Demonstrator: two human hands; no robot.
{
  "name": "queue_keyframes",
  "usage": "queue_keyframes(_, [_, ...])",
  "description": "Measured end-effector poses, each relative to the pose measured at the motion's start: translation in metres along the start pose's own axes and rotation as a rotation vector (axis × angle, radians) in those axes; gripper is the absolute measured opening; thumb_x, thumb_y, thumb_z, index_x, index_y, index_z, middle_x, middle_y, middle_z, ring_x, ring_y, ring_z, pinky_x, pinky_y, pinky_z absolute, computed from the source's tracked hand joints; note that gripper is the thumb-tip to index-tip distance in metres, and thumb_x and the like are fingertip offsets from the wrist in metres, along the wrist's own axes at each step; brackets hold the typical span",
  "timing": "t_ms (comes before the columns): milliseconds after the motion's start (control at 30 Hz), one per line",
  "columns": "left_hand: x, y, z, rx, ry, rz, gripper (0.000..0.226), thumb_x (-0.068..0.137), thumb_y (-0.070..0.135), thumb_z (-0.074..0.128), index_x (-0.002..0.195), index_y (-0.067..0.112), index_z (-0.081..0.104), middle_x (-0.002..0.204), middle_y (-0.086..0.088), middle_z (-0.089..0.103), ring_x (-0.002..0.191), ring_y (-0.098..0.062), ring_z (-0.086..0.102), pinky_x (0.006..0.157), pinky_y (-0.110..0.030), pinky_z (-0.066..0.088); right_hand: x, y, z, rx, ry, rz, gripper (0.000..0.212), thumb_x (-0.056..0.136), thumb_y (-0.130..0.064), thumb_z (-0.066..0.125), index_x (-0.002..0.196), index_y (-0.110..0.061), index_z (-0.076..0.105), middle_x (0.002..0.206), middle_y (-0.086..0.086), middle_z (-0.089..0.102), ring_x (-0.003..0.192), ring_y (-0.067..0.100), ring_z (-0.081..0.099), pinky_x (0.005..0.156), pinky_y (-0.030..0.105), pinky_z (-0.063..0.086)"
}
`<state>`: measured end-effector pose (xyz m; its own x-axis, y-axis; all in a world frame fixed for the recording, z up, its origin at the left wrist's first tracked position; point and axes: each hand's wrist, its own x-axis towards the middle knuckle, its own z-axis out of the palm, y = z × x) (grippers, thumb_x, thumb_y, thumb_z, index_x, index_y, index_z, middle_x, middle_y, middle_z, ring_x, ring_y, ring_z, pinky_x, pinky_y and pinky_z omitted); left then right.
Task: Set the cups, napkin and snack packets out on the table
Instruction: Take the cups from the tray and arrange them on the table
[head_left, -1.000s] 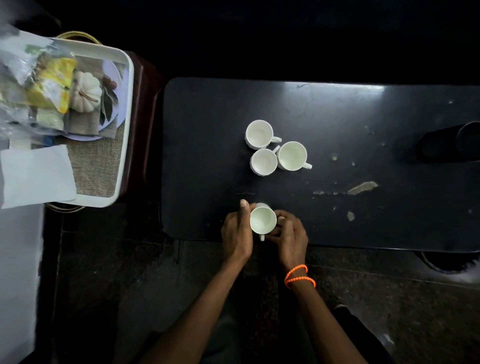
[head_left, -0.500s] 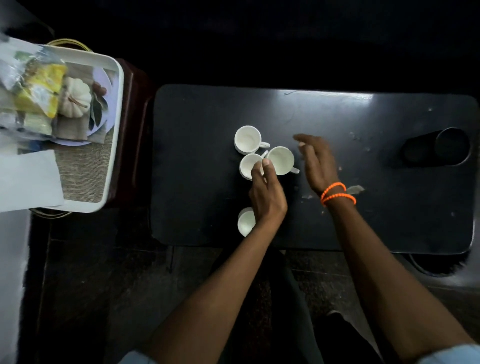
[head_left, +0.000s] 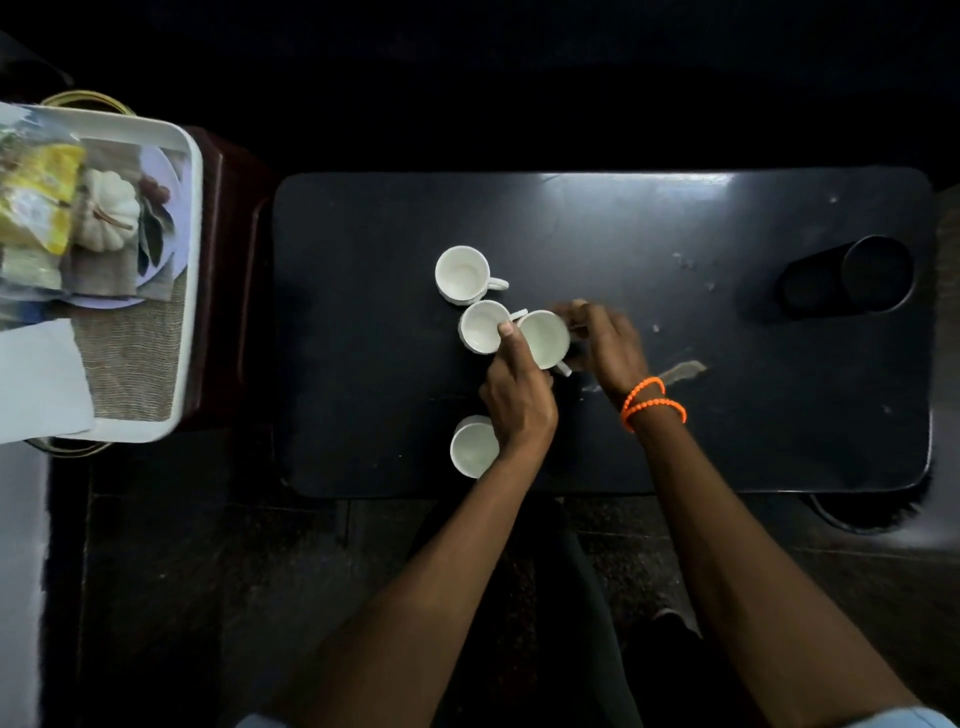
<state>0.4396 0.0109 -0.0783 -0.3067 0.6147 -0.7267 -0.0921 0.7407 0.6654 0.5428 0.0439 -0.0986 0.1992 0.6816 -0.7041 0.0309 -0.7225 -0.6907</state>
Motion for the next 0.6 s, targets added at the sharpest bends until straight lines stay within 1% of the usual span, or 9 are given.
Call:
queue_keyframes(67, [-0.008, -0.008, -0.001, 0.031, 0.006, -0.002, 0.084, 0.085, 0.085, 0.027, 0.124, 0.025, 0.072, 0.119, -0.012, 0.076, 0.121, -0.038, 0.067, 0.106, -0.056, 0.051, -0.015, 0.012, -0.009, 0.061, 0.023, 0.017, 0.047, 0.078, -0.053, 0.047, 0.095, -0.026, 0.081, 0.102, 0.0, 0.079, 0.1, 0.022, 0.074, 0.081, 0.046, 0.062])
queue_keyframes(100, [-0.012, -0.015, -0.002, 0.106, -0.044, -0.001, 0.079, 0.091, 0.078, 0.032, 0.133, 0.022, 0.068, 0.129, -0.016, 0.072, 0.127, -0.038, 0.063, 0.11, -0.055, 0.048, -0.022, 0.019, -0.013, 0.094, 0.045, 0.026, 0.048, 0.078, -0.052, 0.046, 0.097, -0.025, 0.081, 0.102, 0.0, 0.08, 0.1, 0.022, 0.074, 0.078, 0.044, 0.061])
queue_keyframes(200, [-0.028, -0.037, -0.006, 0.328, -0.129, -0.043, 0.062, 0.107, 0.042, 0.041, 0.163, 0.018, 0.03, 0.163, -0.014, 0.041, 0.147, -0.032, 0.044, 0.122, -0.044, 0.032, -0.041, 0.045, -0.024, 0.174, 0.123, 0.05, 0.045, 0.083, -0.041, 0.044, 0.102, -0.021, 0.08, 0.105, 0.003, 0.079, 0.102, 0.023, 0.074, 0.075, 0.042, 0.062])
queue_keyframes(233, [-0.034, -0.039, -0.007, 0.327, -0.155, -0.03, 0.064, 0.106, 0.05, 0.037, 0.161, 0.018, 0.034, 0.16, -0.013, 0.046, 0.145, -0.031, 0.048, 0.121, -0.044, 0.035, -0.048, 0.052, -0.027, 0.198, 0.15, 0.059, 0.044, 0.083, -0.039, 0.044, 0.102, -0.021, 0.08, 0.107, 0.003, 0.079, 0.104, 0.023, 0.074, 0.074, 0.041, 0.062])
queue_keyframes(300, [-0.046, -0.038, -0.006, 0.353, -0.142, 0.065, 0.081, 0.095, 0.076, 0.022, 0.143, 0.023, 0.061, 0.137, -0.009, 0.07, 0.125, -0.031, 0.067, 0.109, -0.047, 0.05, -0.061, 0.066, -0.033, 0.241, 0.208, 0.097, 0.038, 0.087, -0.033, 0.048, 0.104, -0.02, 0.079, 0.109, 0.003, 0.078, 0.106, 0.025, 0.073, 0.072, 0.04, 0.062])
queue_keyframes(367, [-0.055, -0.043, -0.003, 0.383, -0.142, 0.109, 0.079, 0.098, 0.074, 0.019, 0.131, 0.023, 0.07, 0.119, -0.008, 0.078, 0.112, -0.03, 0.074, 0.1, -0.046, 0.054, -0.069, 0.081, -0.044, 0.111, 0.219, 0.084, 0.025, 0.093, -0.018, 0.061, 0.113, -0.014, 0.074, 0.111, 0.005, 0.075, 0.111, 0.031, 0.069, 0.077, 0.038, 0.058])
queue_keyframes(467, [-0.067, -0.056, -0.002, 0.463, -0.166, 0.104, 0.06, 0.108, 0.057, 0.027, 0.129, 0.022, 0.071, 0.115, -0.012, 0.079, 0.11, -0.03, 0.074, 0.097, -0.046, 0.054, -0.078, 0.104, -0.055, -0.189, 0.175, 0.134, 0.05, 0.08, -0.004, 0.082, 0.126, -0.009, 0.065, 0.118, 0.019, 0.068, 0.112, 0.04, 0.063, 0.091, 0.04, 0.049])
queue_keyframes(533, [-0.073, -0.062, -0.002, 0.488, -0.18, 0.095, 0.057, 0.109, 0.053, 0.027, 0.132, 0.023, 0.07, 0.117, -0.012, 0.078, 0.112, -0.029, 0.074, 0.098, -0.045, 0.054, -0.089, 0.108, -0.053, -0.038, 0.242, 0.112, 0.034, 0.087, -0.019, 0.073, 0.12, -0.012, 0.07, 0.118, 0.015, 0.072, 0.111, 0.037, 0.066, 0.086, 0.042, 0.054])
queue_keyframes(600, [-0.077, -0.064, 0.0, 0.51, -0.202, 0.089, 0.056, 0.109, 0.052, 0.027, 0.134, 0.024, 0.069, 0.118, -0.011, 0.078, 0.113, -0.026, 0.073, 0.099, -0.044, 0.054, -0.095, 0.111, -0.049, 0.277, 0.347, 0.166, 0.036, 0.092, -0.031, 0.051, 0.113, -0.015, 0.076, 0.113, 0.006, 0.076, 0.111, 0.03, 0.07, 0.076, 0.044, 0.062])
